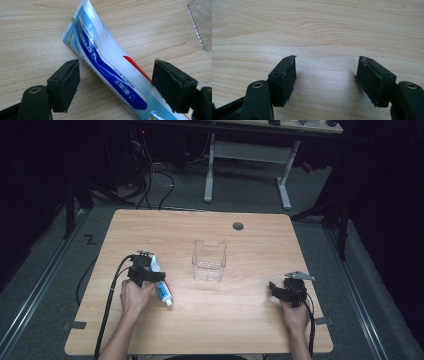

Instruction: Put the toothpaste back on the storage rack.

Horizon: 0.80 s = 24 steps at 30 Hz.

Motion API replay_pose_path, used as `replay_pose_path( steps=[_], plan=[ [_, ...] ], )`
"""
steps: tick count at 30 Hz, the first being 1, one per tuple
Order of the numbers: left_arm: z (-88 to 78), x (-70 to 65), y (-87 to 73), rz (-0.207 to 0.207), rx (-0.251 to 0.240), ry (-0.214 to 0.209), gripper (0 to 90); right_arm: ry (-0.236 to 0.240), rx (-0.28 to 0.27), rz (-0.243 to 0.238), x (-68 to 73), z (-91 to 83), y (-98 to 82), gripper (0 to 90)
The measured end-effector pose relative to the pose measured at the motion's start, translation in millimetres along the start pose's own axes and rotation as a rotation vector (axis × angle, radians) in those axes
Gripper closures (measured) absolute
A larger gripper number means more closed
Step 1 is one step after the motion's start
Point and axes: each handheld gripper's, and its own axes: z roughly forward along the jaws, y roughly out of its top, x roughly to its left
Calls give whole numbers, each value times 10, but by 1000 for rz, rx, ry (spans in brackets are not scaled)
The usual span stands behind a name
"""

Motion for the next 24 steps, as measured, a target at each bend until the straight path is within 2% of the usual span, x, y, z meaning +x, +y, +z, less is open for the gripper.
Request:
replay_pose_path(
  steps=[3,7,16,20,24],
  plan=[
    [42,30,16,-21,4,-12,232,0,-1,-1,0,1,0,323],
    [81,37,25,-28,2,-16,239,-2,-1,2,4,1,1,323],
    [151,-4,118,-13,50,21,228,-2,-1,3,11,2,2,325],
    [192,26,127,-36,64,-6,260,-2,-2,2,12,3,2,325],
    [228,28,132,-38,68,-25,301,-1,-2,1,13,3,2,325]
  ],
)
